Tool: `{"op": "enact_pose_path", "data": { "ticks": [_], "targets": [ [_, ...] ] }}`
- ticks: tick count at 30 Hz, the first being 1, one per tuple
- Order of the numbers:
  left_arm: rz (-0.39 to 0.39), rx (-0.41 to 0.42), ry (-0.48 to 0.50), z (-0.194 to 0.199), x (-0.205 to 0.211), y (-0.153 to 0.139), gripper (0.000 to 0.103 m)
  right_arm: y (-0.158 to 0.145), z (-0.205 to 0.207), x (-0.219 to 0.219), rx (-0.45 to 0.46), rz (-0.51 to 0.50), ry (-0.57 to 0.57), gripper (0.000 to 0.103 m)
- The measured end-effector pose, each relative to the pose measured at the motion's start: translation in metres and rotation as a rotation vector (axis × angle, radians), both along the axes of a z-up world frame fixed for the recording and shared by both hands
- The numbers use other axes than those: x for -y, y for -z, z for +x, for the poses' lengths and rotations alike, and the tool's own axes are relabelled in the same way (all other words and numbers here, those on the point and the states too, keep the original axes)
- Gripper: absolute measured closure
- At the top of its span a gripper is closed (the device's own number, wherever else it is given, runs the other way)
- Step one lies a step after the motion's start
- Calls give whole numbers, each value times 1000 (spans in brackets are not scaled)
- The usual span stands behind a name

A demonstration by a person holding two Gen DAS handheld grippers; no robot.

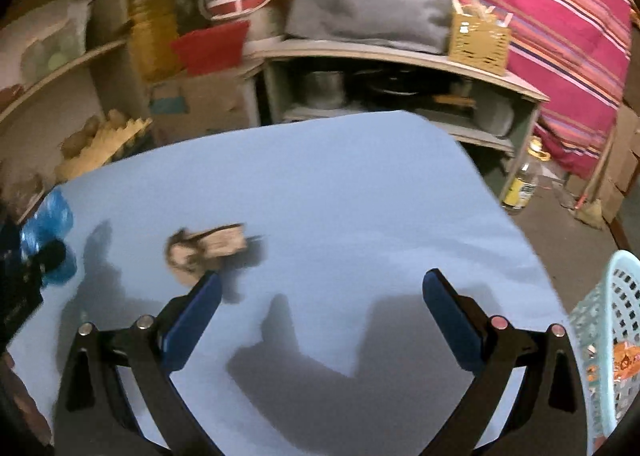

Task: Collect trash
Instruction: 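Grasp the crumpled brown paper with the right tool while the left holds the bag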

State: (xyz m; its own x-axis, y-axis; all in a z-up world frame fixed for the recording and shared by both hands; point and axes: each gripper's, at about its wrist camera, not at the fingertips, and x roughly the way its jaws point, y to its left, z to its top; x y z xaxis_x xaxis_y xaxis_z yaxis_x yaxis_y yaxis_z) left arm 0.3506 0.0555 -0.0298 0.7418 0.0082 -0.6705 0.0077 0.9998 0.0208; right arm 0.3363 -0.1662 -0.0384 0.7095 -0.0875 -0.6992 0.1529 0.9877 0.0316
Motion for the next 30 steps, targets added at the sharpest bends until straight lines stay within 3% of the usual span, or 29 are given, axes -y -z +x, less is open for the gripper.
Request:
{"op": "enact_pose_path", "data": {
  "ticks": [11, 19, 22, 30],
  "targets": [
    [-38, -2, -40, 18, -29, 1, 61, 2, 18, -52, -16, -8, -78, 7],
    [-38, -12, -78, 29, -48, 5, 61, 19, 42, -57, -94, 26, -120, 47],
    [-58, -17, -96, 32, -55, 4, 61, 22, 44, -50, -97, 63, -120, 49],
    [-56, -14, -100, 32, -53, 2, 61, 16, 35, -35, -83, 44, -106, 49]
  ]
}}
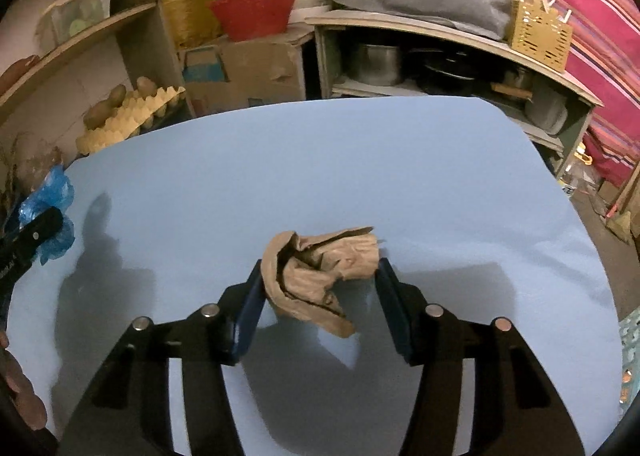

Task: Collect trash
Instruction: 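Carry the blue bag and brown paper over the blue basket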

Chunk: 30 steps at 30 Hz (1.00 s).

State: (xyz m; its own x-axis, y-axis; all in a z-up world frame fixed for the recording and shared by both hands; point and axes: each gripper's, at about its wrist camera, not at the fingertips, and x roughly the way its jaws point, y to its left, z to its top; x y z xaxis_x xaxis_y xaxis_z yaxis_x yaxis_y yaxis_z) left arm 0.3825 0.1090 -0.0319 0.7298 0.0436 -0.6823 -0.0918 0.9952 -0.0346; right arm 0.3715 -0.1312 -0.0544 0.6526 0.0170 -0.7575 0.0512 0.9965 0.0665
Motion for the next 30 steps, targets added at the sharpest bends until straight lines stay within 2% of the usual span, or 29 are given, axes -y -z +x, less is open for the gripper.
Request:
{"op": "enact_pose_path", "data": {
  "ticks": [12, 22, 30],
  "targets": [
    [-6, 12, 62, -31, 48, -7, 61, -6, -37, 53, 8, -28, 83, 49],
    [51, 25, 158, -63, 112, -5, 61, -14, -70, 91, 31, -43, 133, 49],
    [54, 28, 194, -87, 137, -6, 61, -13, -94, 118, 27, -38, 162, 49]
  ]
}}
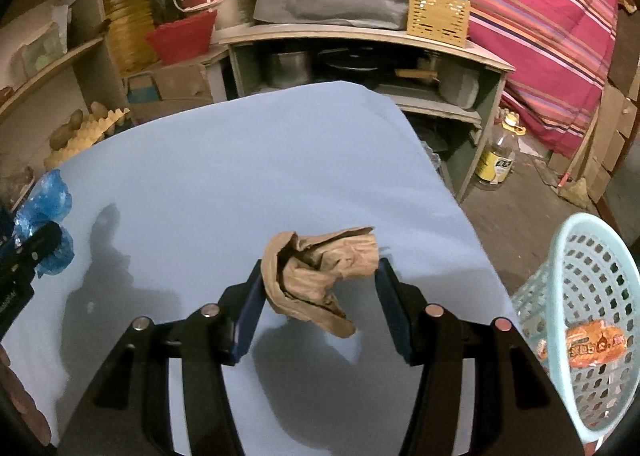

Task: Collect trash
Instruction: 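Carry the blue bag and brown paper over the blue basket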

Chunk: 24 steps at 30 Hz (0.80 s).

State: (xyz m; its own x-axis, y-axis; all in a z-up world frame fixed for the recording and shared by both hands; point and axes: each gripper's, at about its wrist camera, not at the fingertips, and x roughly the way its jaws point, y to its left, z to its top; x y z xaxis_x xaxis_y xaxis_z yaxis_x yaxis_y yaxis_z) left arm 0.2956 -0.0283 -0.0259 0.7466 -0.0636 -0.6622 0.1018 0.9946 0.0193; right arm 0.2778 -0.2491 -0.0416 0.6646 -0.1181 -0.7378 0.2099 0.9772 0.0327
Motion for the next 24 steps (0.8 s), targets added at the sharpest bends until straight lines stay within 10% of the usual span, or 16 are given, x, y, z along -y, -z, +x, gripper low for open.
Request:
{"op": "enact_pose_path", "data": {
  "ticks": [12, 24],
  "targets": [
    [38, 31, 59, -42, 56, -16, 61, -33, -56, 62, 81, 0, 65, 49],
    [-22, 116, 236, -89, 200, -55, 61, -48, -125, 192, 107, -55, 216, 48]
  ]
}}
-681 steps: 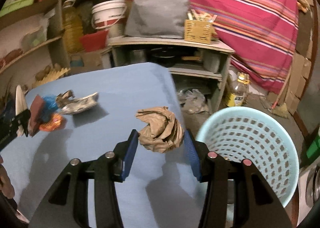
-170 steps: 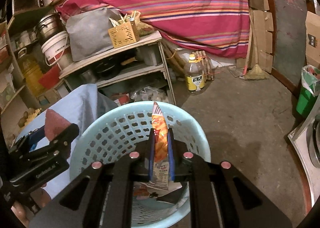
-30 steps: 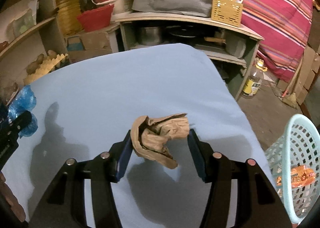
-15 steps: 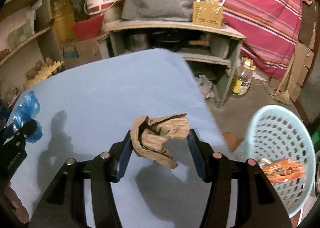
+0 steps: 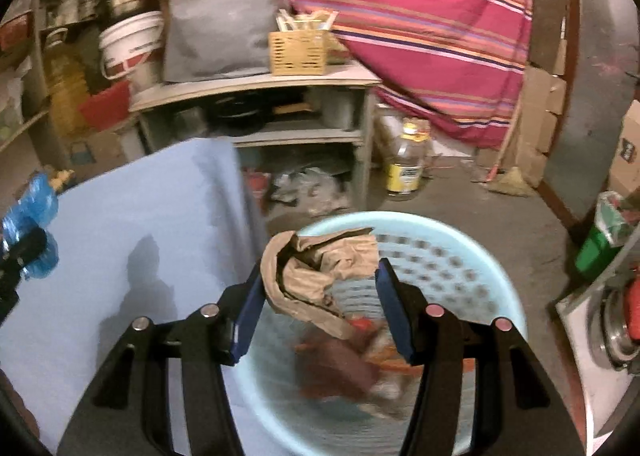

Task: Collect trash
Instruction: 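Carry the blue bag and brown paper over the blue basket, then open both tools to drop the bag and paper into the basket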

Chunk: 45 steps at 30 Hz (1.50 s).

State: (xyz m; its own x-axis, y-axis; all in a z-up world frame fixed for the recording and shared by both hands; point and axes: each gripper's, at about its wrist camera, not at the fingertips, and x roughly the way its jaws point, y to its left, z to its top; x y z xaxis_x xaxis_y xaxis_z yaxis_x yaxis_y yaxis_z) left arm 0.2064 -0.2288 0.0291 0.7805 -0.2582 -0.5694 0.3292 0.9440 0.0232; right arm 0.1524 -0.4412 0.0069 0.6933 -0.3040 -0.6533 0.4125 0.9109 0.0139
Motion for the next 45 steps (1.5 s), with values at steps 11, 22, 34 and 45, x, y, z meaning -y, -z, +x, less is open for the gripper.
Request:
{"op": "enact_pose_path", "data": {
  "ticks": [11, 22, 34, 45],
  "targets": [
    [-39, -78, 195, -28, 130, 30, 61, 18, -46, 99, -27, 45, 101, 48],
    [-18, -88, 233, -32, 164, 32, 18, 31, -50, 115, -18, 98, 104, 48],
    [-20, -10, 107, -36, 85, 2, 6, 36, -31, 82, -20, 100, 29, 26],
    [21, 58, -23, -91, -25, -2, 6, 15, -63, 45, 146, 102, -4, 14]
  ]
}}
